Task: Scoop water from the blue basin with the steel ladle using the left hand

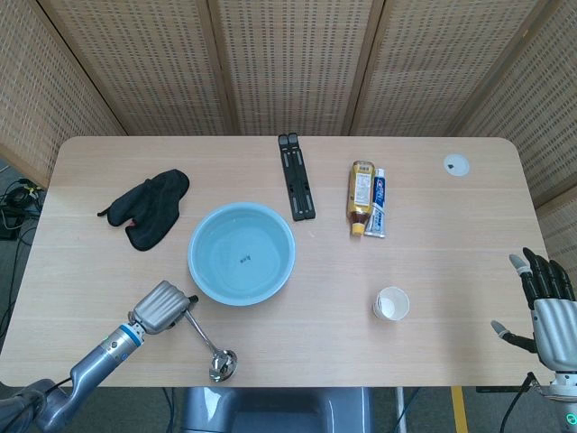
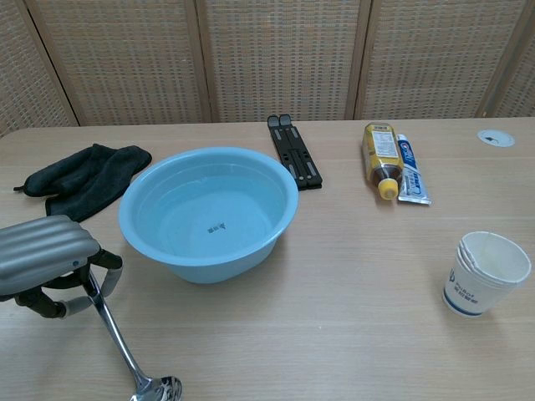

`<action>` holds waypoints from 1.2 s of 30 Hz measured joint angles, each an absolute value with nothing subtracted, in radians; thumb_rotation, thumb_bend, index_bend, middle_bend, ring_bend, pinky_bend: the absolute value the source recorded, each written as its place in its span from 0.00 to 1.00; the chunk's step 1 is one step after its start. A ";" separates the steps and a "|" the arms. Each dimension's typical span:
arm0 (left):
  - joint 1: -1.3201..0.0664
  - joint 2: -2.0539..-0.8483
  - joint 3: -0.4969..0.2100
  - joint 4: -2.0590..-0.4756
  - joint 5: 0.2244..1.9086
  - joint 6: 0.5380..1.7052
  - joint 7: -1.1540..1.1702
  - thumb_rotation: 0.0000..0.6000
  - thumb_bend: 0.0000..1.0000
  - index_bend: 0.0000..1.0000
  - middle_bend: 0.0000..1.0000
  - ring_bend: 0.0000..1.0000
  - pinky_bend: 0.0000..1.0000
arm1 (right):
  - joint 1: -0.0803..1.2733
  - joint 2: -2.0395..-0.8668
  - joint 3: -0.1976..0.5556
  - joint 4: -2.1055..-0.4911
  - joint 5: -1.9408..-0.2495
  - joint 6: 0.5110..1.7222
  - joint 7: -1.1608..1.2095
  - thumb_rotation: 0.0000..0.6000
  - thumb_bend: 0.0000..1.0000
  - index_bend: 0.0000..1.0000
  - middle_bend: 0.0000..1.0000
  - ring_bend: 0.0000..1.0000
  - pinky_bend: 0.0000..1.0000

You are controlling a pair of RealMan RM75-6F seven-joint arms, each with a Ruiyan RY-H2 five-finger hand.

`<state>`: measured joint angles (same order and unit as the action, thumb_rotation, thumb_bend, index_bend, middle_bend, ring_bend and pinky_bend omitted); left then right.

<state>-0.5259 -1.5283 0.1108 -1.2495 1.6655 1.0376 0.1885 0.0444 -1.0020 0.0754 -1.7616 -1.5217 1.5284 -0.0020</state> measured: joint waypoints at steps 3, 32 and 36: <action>-0.526 -1.494 0.110 -1.283 1.672 1.059 0.169 1.00 0.71 0.79 0.99 0.94 1.00 | 0.045 -1.003 0.074 -1.763 -1.523 1.528 -0.005 1.00 0.00 0.00 0.00 0.00 0.00; -0.747 -1.272 -0.161 -1.643 1.185 0.897 0.447 1.00 0.74 0.80 0.99 0.94 1.00 | 0.047 -0.994 0.080 -1.766 -1.511 1.524 0.015 1.00 0.00 0.00 0.00 0.00 0.00; -0.803 -1.317 -0.183 -1.605 1.029 0.871 0.557 1.00 0.74 0.80 0.99 0.94 1.00 | 0.047 -0.994 0.084 -1.763 -1.502 1.523 0.019 1.00 0.00 0.00 0.00 0.00 0.00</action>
